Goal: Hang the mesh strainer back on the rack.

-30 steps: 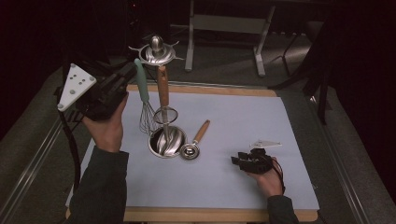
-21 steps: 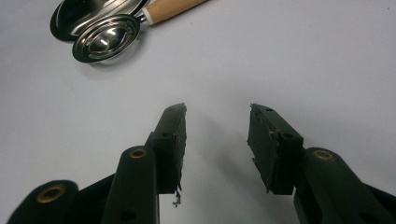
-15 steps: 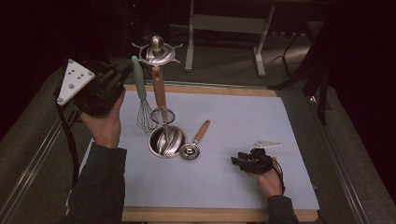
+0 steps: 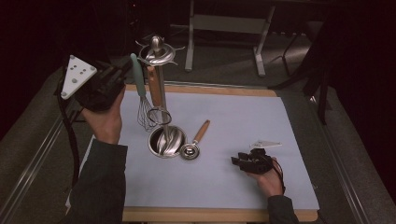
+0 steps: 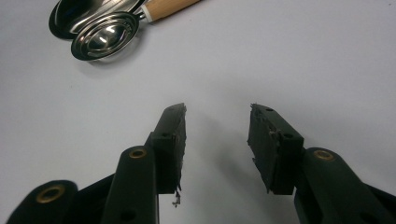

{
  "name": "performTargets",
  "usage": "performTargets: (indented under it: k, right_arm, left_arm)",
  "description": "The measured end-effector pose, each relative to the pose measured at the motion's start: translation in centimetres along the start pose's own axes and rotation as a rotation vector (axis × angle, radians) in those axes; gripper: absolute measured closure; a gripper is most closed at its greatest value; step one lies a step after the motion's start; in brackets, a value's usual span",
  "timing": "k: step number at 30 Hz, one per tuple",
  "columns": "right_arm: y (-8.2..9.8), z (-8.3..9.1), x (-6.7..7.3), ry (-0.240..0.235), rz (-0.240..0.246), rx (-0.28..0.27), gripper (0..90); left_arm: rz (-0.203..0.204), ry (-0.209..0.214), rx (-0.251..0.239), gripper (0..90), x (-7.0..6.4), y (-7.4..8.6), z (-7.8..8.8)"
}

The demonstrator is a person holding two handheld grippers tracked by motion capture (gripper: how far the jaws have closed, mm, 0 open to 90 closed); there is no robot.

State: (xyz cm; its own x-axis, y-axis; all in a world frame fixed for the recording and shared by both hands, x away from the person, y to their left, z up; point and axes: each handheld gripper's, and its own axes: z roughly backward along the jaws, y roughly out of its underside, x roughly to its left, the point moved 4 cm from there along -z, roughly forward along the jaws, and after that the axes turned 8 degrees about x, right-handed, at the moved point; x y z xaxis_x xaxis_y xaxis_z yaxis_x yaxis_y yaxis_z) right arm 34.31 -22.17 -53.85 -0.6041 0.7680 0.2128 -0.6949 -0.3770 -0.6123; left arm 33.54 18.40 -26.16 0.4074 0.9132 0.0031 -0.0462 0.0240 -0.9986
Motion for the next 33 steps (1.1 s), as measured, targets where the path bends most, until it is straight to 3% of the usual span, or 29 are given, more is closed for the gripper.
performTargets:
  k: [33]
  right_arm:
    - [0.1, -0.1, 0.0, 0.003, 0.001, 0.006, 55.7]
  left_arm:
    - [0.020, -0.049, 0.047, 89.7, 1.6, -0.5, -2.2]
